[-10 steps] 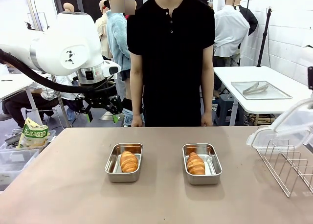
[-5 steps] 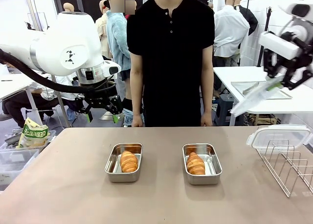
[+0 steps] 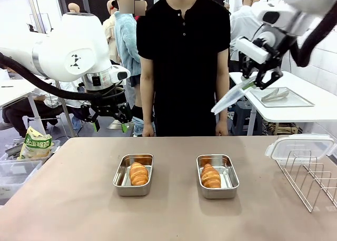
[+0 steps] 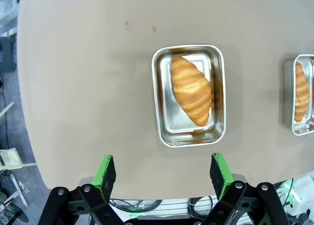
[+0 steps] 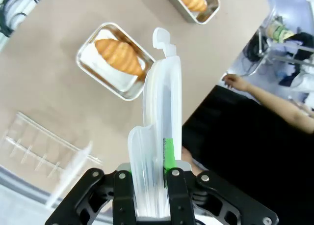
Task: Place the bread in airtight containers.
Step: Pick up one Airtight Container lid and hand it to the human.
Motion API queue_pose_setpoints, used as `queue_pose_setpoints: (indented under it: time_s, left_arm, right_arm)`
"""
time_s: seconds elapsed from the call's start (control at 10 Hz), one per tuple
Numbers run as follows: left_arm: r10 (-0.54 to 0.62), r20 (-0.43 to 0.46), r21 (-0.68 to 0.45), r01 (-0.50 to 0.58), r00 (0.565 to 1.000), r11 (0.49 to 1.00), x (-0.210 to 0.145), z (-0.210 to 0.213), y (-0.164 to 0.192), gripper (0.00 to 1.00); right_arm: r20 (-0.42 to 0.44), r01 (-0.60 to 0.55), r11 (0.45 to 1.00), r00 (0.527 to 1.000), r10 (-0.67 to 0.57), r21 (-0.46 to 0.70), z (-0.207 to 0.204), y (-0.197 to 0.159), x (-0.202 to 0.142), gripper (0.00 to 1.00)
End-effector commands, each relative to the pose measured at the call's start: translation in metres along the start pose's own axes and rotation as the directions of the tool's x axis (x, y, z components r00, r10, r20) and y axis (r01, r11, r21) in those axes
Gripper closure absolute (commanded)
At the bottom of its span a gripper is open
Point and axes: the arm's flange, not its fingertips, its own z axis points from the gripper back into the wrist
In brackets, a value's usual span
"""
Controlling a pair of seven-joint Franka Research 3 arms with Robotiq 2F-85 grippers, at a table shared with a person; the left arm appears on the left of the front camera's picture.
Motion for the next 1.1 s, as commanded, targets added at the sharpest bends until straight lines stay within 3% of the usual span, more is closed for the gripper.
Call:
queue_pose_setpoints:
  time_s: [0.0,1.0]
  left_arm:
    - [0.001,0.002,-0.001,-0.001,1.000,1.000,-0.001,0.002,0.002,0.00]
    - [0.001,0.002,-0.001,-0.001,1.000,1.000,-0.001,0.002,0.002,0.00]
  right_arm:
    - [0.036,-0.018,1.000,0.999,0.018,-0.013,-0.003,-0.024,-0.017,1.00]
    - [0.020,-0.001,1.000,1.000,0.002,-0.012,-0.011,-0.034,-0.023,1.00]
